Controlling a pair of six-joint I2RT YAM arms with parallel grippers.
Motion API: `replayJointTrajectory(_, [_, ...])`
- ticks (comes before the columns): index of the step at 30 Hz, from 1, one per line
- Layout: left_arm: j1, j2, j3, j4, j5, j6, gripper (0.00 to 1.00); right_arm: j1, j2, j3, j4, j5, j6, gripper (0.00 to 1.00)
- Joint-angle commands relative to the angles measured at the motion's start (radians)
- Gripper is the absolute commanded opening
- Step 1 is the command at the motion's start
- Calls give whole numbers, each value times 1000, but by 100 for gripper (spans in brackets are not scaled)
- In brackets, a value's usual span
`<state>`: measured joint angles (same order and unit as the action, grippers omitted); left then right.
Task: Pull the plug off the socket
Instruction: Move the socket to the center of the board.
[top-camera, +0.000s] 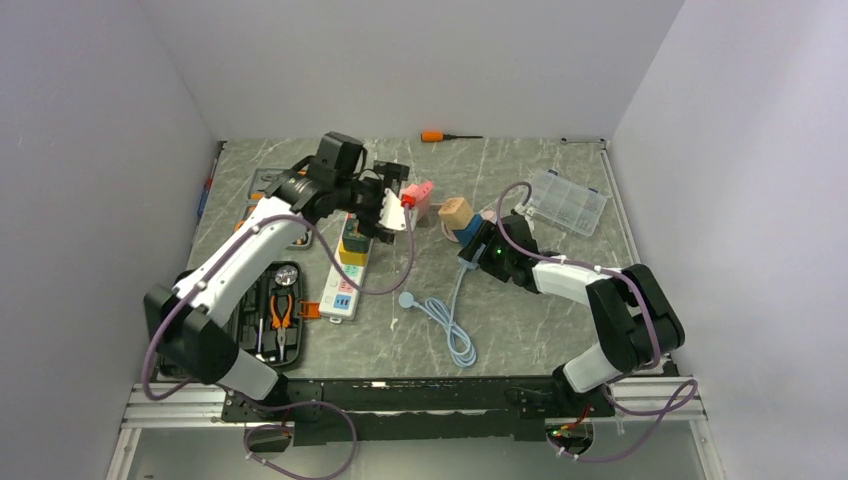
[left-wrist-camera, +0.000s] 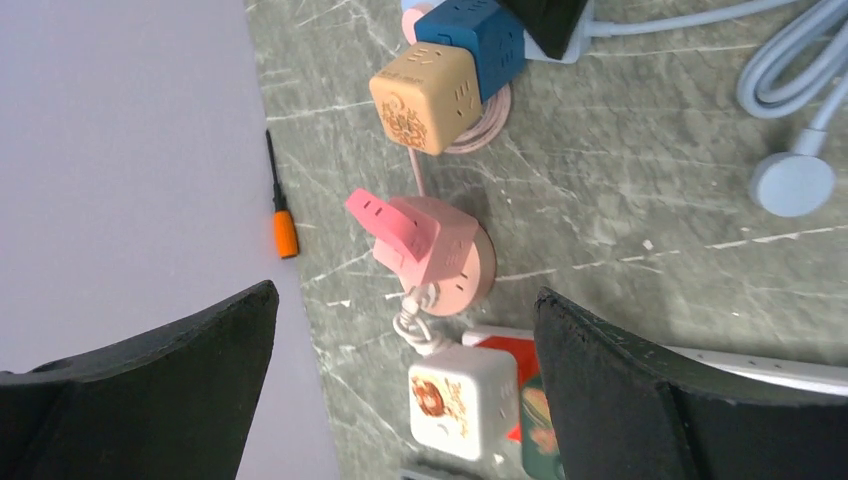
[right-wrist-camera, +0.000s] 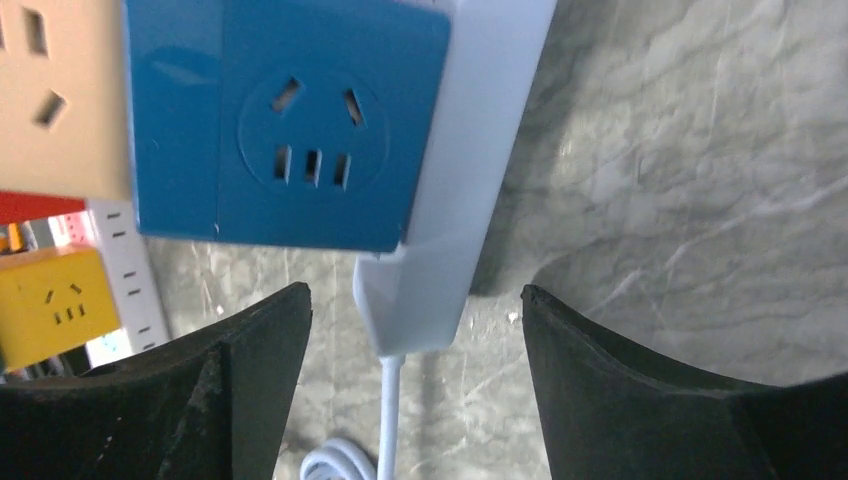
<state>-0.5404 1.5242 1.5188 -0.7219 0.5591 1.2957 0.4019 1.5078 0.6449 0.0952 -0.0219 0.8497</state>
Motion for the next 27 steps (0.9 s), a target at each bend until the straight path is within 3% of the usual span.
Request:
replayJointTrajectory(1, [7,-122,-71,-10,-12,-58,99,5,47,31,90,79,39,79])
replayJointTrajectory(10, [7,-320,-171,-31,-53,-107,99,84,182,105,107,142,118,71])
replayJointTrajectory(15, [7,-389,-222,-4,-69,-135,99,143,171,98,76,206,130,54])
replayJointTrajectory(20, [6,-388,-243,-10,-45,-153,99,147,96,52,28,288,116,25])
replayJointTrajectory(27, [-22,-314,-247,23,-18,-161,99,148,-57,24,-77,394,-8,8])
